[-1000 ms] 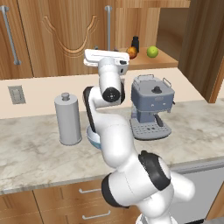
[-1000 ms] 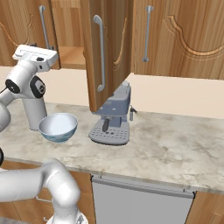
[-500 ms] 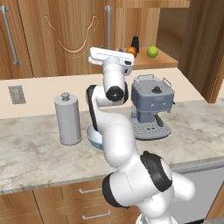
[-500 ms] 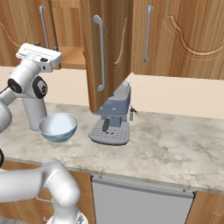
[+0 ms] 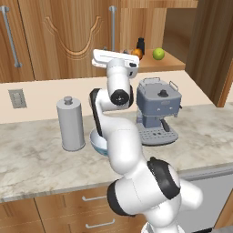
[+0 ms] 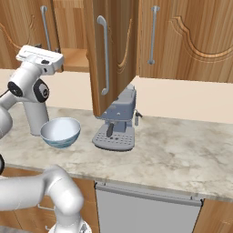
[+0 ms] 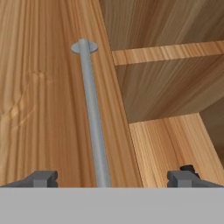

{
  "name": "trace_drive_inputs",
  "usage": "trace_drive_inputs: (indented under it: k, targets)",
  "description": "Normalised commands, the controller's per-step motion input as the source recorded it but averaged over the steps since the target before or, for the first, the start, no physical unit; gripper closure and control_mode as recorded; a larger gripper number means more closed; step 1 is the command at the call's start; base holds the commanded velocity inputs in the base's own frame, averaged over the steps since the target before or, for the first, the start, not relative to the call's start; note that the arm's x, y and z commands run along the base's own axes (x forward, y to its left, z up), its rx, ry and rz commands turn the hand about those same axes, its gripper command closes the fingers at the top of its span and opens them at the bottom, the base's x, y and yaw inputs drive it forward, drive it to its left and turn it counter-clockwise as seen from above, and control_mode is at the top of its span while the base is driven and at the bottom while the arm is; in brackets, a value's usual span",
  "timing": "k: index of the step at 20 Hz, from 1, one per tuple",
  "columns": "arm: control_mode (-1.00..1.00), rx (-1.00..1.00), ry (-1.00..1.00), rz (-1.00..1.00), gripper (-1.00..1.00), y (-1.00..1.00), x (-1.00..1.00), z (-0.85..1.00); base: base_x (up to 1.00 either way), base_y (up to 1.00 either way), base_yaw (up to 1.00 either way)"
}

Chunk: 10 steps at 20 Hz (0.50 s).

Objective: Open the cabinet. Pick the peach and pear from the cabinet and place them into the bowl. Then close the cabinet.

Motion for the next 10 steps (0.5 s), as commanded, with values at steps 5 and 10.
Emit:
trace_drive_inputs:
  k: [5, 10]
  targets:
    - [-1.00, 0.00, 0.00, 0.00, -1.00, 0.02, 0.02, 0.00, 0.00, 0.00, 0.00]
    - [-1.00, -0.02, 0.00, 0.00, -1.00, 0.05, 0.38, -0.03, 0.00, 0.00, 0.00]
